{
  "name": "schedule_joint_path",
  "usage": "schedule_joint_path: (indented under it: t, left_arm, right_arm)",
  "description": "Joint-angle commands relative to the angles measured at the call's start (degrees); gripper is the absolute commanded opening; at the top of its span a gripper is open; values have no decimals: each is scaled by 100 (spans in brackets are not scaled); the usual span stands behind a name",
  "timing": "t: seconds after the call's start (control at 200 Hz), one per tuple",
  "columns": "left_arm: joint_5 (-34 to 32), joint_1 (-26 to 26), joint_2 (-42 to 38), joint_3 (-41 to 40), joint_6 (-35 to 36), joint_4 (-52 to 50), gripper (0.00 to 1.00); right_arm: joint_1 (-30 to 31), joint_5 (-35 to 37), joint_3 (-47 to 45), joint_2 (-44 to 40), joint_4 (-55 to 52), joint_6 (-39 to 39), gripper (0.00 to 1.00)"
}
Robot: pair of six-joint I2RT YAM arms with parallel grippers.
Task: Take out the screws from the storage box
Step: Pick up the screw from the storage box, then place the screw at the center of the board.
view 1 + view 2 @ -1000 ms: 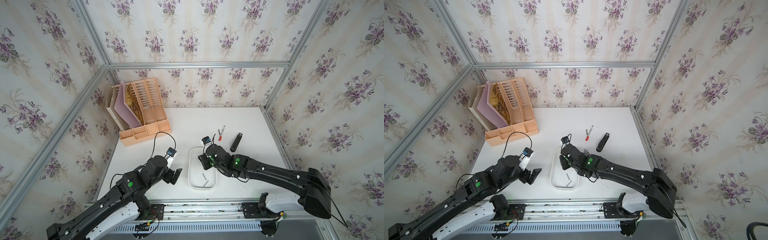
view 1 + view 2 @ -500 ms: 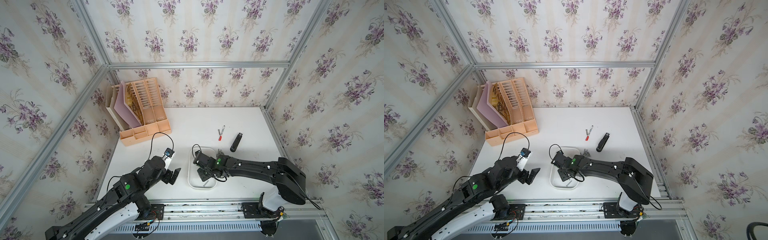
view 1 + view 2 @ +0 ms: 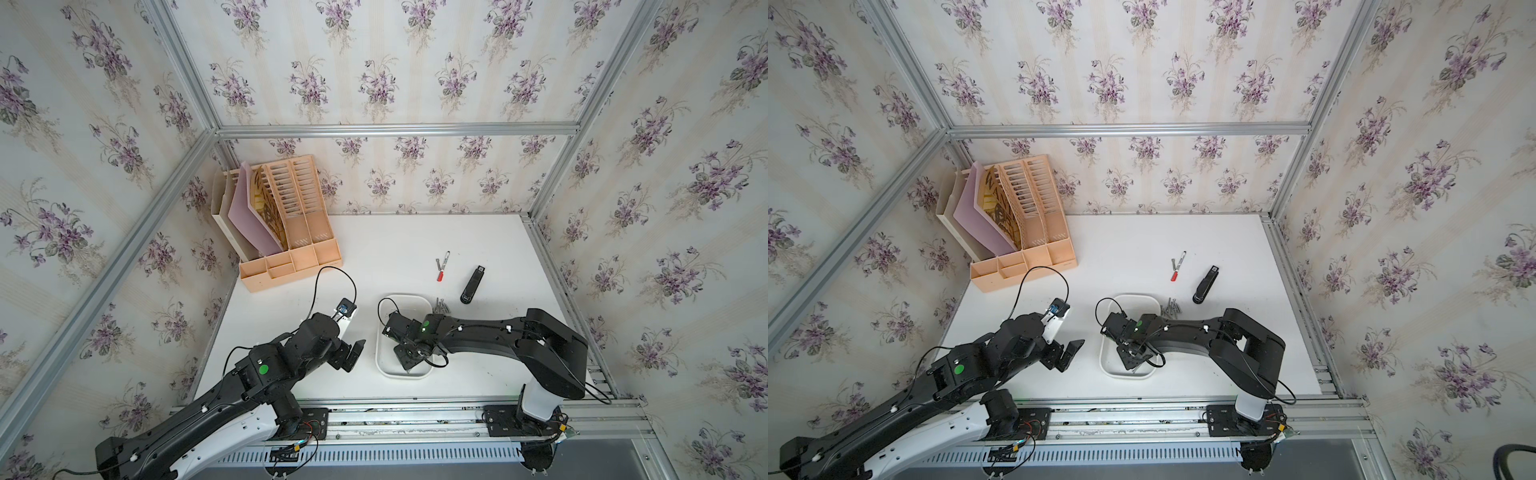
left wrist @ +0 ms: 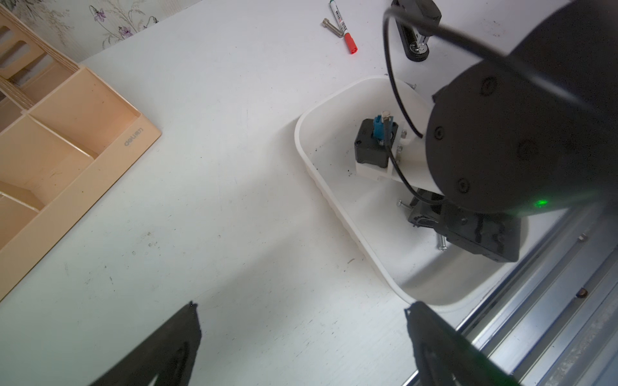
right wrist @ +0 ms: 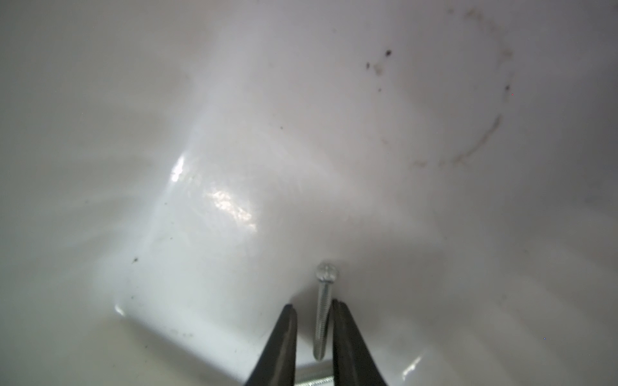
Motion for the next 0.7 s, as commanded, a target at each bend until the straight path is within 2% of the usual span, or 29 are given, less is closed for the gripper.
schedule_joint_path:
  t: [0.0,0.16,0.435,0.564,0.694]
  left_arm:
    - [-156,-19,-101,22,-48,26,99]
    - [-67,-70,-214,-7,-28,49,99]
    - [-265,-71,-381,11,4,-8,99]
    - [-254,-73,-589,-74,62,67,99]
    - [13,-70,-581,-96,225,118,99]
  right_arm:
    - [8,-132,98,82,-153,70,16]
    - [4,-86,702,66,-834,25,4]
    - [-250,368,2183,-221,-2111,-2,0]
    - [-893,403,2359,-571,-2313,146,0]
    - [-2009,-21,1916,-799,-2251,252,0]
